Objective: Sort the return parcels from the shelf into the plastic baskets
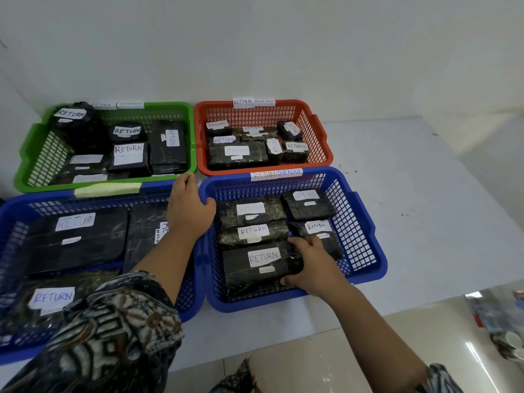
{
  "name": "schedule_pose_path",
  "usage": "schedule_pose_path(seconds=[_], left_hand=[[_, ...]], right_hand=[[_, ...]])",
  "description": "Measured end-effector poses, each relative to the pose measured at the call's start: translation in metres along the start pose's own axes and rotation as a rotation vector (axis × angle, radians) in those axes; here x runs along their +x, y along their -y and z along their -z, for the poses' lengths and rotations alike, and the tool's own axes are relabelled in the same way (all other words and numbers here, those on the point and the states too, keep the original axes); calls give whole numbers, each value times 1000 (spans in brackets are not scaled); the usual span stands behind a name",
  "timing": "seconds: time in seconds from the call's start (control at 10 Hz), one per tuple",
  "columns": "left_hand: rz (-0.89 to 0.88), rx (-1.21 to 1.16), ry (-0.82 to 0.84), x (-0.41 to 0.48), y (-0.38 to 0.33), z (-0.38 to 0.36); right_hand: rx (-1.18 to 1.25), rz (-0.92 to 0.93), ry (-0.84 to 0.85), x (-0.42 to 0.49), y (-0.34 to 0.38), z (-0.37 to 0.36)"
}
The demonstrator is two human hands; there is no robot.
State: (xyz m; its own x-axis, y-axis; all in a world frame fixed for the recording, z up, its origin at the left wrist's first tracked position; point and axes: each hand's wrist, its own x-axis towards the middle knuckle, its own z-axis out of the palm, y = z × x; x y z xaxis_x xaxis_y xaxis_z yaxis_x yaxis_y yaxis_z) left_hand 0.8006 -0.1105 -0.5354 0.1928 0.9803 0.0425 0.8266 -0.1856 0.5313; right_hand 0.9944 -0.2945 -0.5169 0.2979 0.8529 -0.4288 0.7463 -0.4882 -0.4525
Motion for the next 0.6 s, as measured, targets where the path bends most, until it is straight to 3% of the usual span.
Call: schedule_pose_path(seconds=[0.3, 0.6], left_hand=[[-26, 25, 4, 0, 0, 1], [-126, 90, 128, 1, 6, 23]], right_hand=[[33, 13, -22, -2, -5, 3], [-49, -22, -166, -26, -1, -1]])
